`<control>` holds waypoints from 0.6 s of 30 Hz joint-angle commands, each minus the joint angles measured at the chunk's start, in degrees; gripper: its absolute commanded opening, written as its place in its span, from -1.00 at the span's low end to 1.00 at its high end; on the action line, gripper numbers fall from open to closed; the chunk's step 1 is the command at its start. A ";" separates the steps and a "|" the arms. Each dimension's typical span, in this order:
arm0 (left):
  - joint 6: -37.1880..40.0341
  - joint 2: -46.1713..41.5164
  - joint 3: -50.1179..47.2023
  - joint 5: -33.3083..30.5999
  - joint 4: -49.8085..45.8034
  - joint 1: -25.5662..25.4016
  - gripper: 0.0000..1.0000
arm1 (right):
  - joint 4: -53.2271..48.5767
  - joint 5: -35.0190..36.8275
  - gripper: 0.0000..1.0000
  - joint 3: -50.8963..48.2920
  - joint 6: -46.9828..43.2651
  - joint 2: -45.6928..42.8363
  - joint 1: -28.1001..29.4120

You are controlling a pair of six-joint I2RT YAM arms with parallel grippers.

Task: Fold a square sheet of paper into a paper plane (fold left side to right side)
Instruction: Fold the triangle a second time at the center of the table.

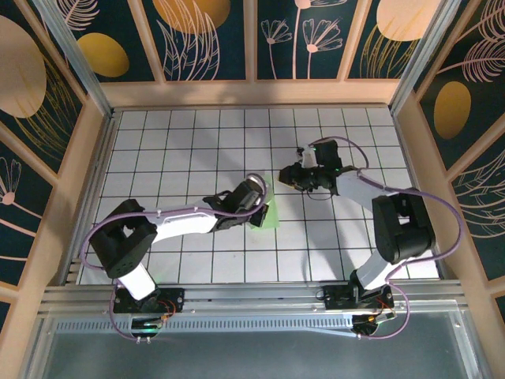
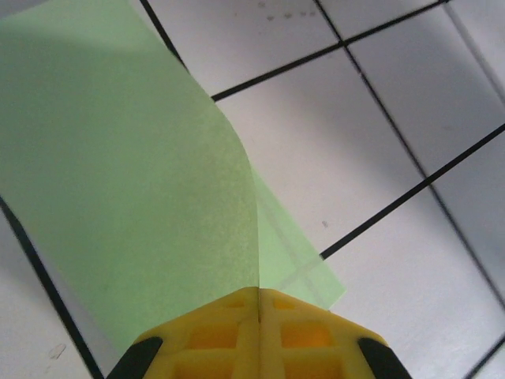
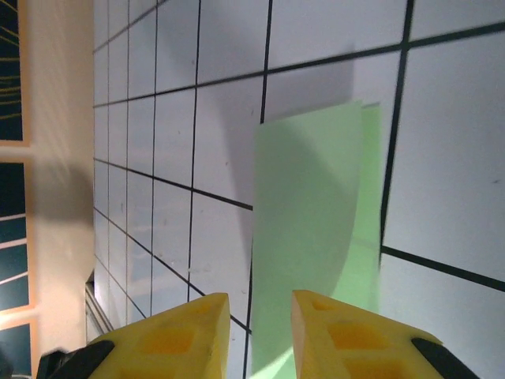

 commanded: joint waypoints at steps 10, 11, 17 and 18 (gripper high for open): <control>-11.30 0.96 -6.15 21.24 14.96 6.98 -1.00 | 2.24 -0.79 -1.00 -12.68 -2.17 -6.01 2.79; -11.53 1.14 -6.37 21.37 15.10 7.15 -1.00 | 3.00 -0.83 -1.00 -13.47 -1.43 -6.19 3.62; -13.17 1.94 -7.27 22.24 16.74 8.04 -1.00 | 7.67 -0.61 -1.00 -15.75 1.80 -4.12 7.60; -13.39 2.00 -7.51 22.21 16.95 8.17 -1.00 | 8.38 -0.70 -1.00 -15.82 2.21 -3.49 8.15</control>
